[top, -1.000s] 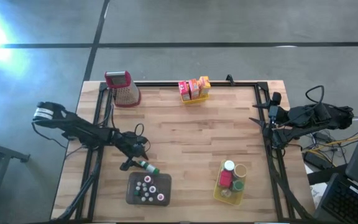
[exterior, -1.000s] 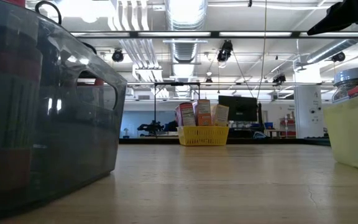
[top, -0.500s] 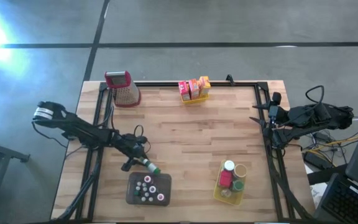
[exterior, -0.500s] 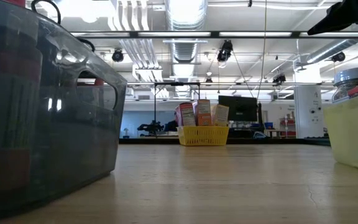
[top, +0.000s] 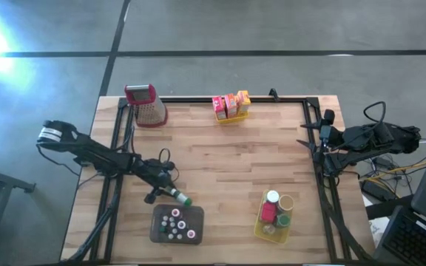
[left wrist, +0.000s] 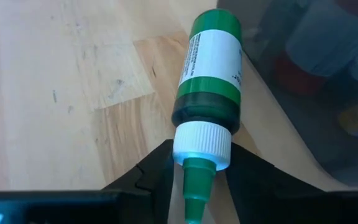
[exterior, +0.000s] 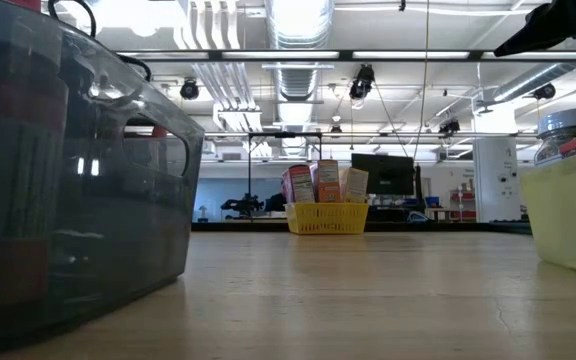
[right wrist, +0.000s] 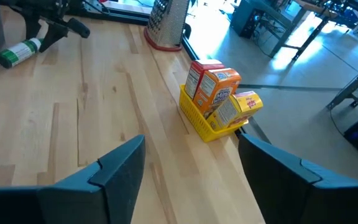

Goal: Pick & Place Kitchen Items
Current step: Put the large green food coloring bottle into the black bin

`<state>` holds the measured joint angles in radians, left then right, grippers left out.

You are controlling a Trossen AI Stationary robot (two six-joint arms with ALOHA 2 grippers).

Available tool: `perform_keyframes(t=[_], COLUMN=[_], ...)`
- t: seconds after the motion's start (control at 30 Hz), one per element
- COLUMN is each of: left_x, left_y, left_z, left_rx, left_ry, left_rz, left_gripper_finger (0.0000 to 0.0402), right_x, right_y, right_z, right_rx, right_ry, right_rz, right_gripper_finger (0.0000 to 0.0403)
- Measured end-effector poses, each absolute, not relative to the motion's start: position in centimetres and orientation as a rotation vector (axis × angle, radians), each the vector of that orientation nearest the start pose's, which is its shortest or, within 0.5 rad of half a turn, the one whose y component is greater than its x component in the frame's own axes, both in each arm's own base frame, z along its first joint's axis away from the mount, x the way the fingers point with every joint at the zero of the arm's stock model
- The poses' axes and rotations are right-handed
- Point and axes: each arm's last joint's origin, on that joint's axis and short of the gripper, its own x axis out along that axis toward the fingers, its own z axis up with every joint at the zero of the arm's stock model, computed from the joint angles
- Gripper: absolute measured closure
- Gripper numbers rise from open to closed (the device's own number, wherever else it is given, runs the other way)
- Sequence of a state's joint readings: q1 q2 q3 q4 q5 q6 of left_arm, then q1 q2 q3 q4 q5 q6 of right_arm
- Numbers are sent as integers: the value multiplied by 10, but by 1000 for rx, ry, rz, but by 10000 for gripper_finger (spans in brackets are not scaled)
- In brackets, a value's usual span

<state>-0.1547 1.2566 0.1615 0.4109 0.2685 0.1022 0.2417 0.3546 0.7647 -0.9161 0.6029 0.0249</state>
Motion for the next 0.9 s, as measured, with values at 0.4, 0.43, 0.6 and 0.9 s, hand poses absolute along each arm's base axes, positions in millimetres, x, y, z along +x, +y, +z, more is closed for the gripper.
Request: perform_keyframes(t=[0.4, 0.43, 0.6, 0.9], left_x=[177, 177, 176, 181], left_y=[-34, -34, -34, -35], left_z=[105, 105, 105, 114], left_rx=[72, 73, 72, 182], left_ry=[670, 670, 681, 704], left_rz=[-391, -391, -393, -426], left_gripper_finger=[264, 264, 262, 267], right_x=[56, 56, 56, 56], right_y=[-3, -3, -3, -3], right_z=[303, 303, 303, 303], right_rx=[-186, -185, -184, -184], right_ry=[460, 460, 459, 459], right_rz=[-359, -359, -359, -359], right_gripper_finger=[107, 103, 84, 50])
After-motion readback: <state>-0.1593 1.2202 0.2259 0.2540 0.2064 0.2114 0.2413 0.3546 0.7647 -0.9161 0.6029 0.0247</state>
